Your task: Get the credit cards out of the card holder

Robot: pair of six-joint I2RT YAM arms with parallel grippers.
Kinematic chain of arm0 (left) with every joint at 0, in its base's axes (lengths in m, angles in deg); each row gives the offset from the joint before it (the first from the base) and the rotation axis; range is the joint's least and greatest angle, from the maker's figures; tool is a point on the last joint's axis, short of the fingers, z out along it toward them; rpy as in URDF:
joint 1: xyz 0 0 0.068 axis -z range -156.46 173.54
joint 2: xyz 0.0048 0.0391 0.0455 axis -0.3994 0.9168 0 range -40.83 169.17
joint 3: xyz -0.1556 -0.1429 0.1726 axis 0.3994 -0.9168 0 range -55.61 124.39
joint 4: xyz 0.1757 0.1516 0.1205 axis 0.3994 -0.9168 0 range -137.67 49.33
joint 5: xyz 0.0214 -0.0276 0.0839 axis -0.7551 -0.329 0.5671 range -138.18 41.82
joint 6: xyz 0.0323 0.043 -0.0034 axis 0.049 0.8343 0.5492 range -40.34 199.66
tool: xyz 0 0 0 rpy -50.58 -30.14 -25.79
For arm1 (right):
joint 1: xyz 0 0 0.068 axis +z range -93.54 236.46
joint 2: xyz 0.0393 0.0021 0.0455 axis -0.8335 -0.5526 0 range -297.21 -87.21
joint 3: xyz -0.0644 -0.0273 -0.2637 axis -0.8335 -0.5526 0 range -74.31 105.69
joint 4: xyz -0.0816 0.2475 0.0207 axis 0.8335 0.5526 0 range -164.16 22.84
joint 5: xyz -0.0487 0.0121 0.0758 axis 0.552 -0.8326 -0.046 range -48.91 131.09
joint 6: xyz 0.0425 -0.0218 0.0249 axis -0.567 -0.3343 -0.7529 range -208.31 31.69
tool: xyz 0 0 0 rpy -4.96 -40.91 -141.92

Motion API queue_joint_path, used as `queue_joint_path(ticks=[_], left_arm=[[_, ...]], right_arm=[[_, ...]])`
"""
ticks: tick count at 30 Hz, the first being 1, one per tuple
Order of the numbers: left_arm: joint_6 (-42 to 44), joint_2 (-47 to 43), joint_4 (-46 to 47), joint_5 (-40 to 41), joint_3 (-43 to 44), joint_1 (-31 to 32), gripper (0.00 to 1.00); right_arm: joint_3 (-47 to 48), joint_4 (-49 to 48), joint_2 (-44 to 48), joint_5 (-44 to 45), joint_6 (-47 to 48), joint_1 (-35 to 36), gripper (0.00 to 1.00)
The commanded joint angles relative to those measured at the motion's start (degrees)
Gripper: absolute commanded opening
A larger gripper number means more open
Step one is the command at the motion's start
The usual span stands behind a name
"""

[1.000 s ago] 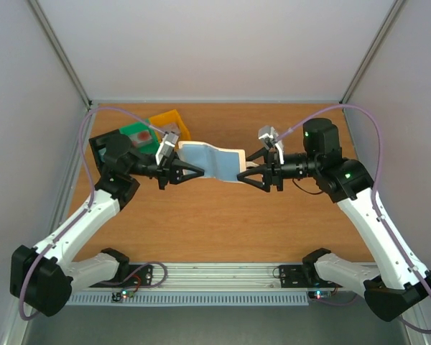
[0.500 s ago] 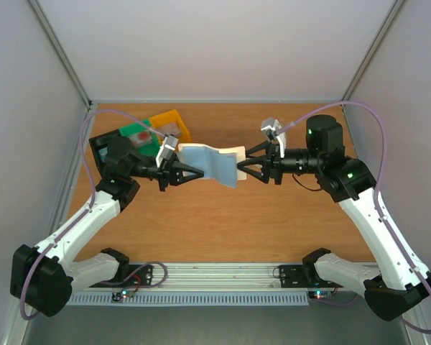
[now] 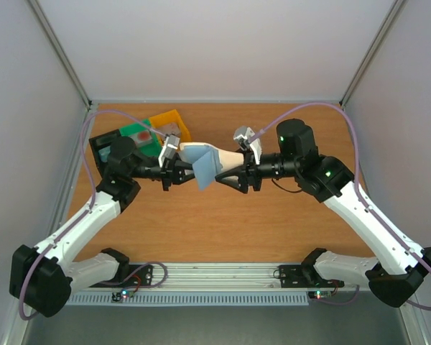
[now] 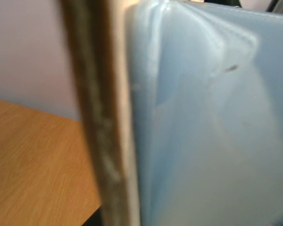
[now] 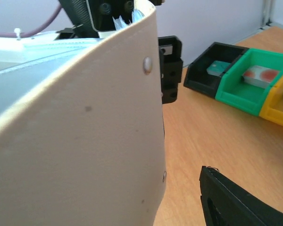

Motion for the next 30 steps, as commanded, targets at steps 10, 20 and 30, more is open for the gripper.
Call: queue_joint_path(ticks=[10, 20, 30], left_arm=[[25.9, -4.9, -30.9, 28.3, 4.1, 3.1, 0.0], [30.3, -5.1, -34.5, 38.6, 3.2, 4.9, 0.0], [43.4, -7.1, -37.0, 59.1, 1.1, 10.9, 0.0]], right_arm=[[-3.6, -8.6, -0.7, 17.5, -5.0, 0.9, 0.81], [-5.2, -9.0, -3.8, 12.2, -5.1, 0.8, 0.47], [-7.5, -5.9, -3.7, 10.3, -5.0, -3.5, 0.38]])
